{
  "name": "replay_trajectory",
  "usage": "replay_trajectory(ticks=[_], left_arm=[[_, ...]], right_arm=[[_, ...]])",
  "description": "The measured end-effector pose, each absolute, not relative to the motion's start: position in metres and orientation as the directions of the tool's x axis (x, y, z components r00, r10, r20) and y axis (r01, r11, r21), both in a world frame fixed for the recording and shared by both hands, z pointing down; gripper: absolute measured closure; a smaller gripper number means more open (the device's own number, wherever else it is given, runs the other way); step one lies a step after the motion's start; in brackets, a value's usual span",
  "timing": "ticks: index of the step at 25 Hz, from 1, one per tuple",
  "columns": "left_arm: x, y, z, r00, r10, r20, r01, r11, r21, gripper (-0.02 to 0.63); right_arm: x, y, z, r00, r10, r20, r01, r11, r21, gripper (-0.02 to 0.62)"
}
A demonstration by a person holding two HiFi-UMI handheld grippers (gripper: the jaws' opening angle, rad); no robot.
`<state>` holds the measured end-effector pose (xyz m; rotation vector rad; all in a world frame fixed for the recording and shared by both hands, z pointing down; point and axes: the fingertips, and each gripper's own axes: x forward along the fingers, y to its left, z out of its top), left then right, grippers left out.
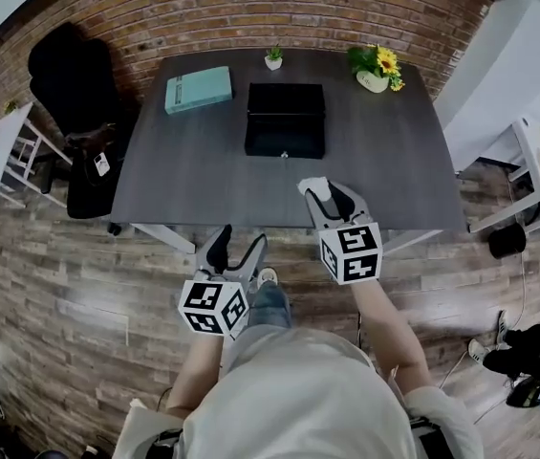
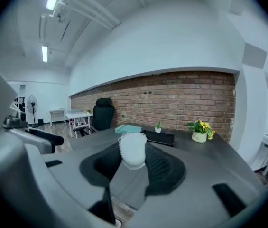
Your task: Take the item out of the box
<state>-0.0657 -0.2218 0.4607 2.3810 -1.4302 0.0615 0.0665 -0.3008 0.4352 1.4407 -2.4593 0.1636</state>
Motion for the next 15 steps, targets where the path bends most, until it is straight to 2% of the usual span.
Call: replay_trajectory(ticks=[15], left_arm=[[-0.047,-0.092,0.452,0.480,-0.858,0.180,-0.866,-0.431,0.254,0.316]], right_arm=[[0.080,-0.130,0.410,-0.510,-0.841,0.179,-0.853,0.521,0.018,0.440]])
